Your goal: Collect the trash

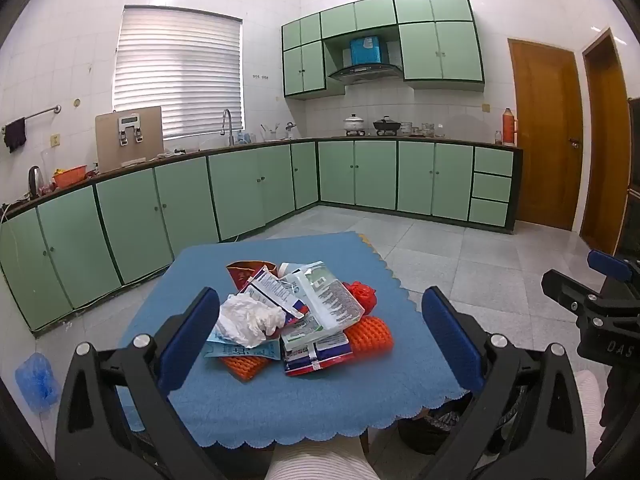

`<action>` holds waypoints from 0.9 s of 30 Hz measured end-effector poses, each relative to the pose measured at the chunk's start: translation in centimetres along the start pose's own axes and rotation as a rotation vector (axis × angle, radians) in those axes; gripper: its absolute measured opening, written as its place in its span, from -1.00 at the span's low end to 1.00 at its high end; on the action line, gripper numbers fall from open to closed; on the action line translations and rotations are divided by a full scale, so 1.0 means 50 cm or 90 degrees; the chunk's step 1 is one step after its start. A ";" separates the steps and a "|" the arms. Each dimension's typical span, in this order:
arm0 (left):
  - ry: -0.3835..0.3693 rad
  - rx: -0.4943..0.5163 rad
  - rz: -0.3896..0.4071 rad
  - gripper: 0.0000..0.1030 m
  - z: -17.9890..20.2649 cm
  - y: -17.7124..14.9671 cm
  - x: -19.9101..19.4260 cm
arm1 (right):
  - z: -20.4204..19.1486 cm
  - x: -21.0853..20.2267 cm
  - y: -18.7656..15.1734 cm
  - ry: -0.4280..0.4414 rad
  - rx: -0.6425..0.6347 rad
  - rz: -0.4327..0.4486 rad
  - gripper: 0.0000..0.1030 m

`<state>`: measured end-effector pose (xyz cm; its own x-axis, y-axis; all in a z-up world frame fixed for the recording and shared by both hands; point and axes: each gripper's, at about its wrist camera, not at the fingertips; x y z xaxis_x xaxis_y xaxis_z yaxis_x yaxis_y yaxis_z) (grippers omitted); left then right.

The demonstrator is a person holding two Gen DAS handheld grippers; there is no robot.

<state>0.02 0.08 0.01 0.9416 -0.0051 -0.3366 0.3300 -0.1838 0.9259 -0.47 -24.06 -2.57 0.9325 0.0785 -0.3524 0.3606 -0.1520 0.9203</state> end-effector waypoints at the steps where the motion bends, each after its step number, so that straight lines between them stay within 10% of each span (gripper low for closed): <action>1: -0.001 0.000 0.000 0.90 0.000 0.000 0.000 | 0.000 0.001 0.000 0.000 0.000 -0.001 0.88; 27: -0.001 0.005 0.000 0.90 0.000 -0.001 -0.001 | 0.001 0.002 0.003 0.001 0.007 -0.004 0.88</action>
<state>-0.04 0.10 0.01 0.9414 -0.0058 -0.3373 0.3300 -0.1915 0.9244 -0.32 -24.13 -2.50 0.9301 0.0807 -0.3584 0.3670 -0.1621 0.9160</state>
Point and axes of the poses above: each gripper's, at about its wrist camera, not at the fingertips, and x roughly the way its jaws point, z to its right, y to its top, and after that the axes turned 7 degrees about x, right-handed
